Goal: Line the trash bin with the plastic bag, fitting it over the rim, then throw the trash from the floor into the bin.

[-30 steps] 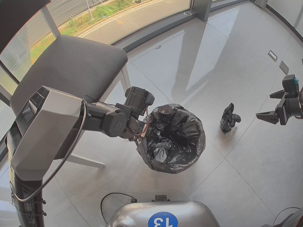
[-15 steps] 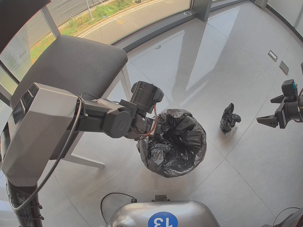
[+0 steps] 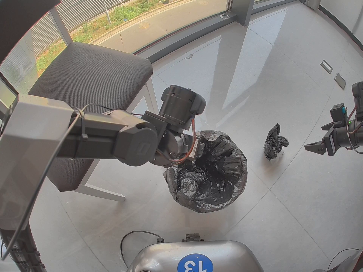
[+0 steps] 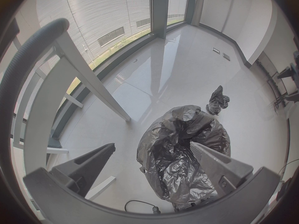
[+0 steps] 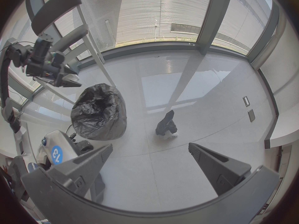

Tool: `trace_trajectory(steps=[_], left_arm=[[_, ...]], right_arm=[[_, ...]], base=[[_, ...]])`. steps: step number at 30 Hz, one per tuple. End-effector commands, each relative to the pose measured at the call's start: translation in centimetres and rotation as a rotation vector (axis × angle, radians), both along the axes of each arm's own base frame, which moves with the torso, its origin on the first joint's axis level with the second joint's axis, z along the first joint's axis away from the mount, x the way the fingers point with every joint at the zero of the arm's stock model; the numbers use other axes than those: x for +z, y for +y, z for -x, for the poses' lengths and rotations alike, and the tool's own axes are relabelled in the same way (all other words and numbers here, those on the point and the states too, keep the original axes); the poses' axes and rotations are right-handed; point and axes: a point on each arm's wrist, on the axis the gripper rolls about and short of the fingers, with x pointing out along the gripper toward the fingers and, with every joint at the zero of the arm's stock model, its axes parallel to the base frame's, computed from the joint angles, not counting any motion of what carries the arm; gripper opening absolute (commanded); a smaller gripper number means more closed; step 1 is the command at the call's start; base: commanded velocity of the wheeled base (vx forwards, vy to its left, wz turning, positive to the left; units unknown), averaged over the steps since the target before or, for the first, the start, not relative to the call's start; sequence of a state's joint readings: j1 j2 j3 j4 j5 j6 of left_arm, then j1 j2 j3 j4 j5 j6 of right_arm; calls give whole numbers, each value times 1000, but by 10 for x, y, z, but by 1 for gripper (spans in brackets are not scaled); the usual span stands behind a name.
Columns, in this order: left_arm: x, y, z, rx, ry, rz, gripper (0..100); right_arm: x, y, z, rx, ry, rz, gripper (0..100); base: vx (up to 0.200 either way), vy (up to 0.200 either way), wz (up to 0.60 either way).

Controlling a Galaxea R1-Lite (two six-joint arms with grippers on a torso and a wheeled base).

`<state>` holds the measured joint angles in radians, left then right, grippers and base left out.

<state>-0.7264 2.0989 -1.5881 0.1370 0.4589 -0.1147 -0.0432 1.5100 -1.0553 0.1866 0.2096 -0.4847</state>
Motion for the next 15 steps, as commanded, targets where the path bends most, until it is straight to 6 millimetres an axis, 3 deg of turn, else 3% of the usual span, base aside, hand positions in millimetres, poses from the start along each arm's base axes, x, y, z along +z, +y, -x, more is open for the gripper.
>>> trace_trajectory(steps=[1,2,4,9,12,13,15], left_arm=[[22,5,15,-21,-32,39,100],[22,5,15,-21,-32,39,100],[32,6,22,-34,-49,60,100],[37,8,23,-49,-49,96,100],[40,8,23,-44,-56,111,100],[46,10,23,-41,-76,139,100],[53,12,24,-38,-99,161,100]], right_arm=[[-27,-7,-31,-22,54,-6,100],[-27,-7,-31,-22,54,-6,100],[-43,-13,-49,-41,62,-7,100],[-69,-24,-80,-68,33,-5,100],[-75,-26,-87,-70,22,-4,100],[-88,-33,-103,-82,14,-1,100],[-94,-35,-113,-85,9,0,100]], base=[[0,0,0],[0,0,0],[0,0,0],[0,0,0],[0,0,0],[0,0,0],[0,0,0]])
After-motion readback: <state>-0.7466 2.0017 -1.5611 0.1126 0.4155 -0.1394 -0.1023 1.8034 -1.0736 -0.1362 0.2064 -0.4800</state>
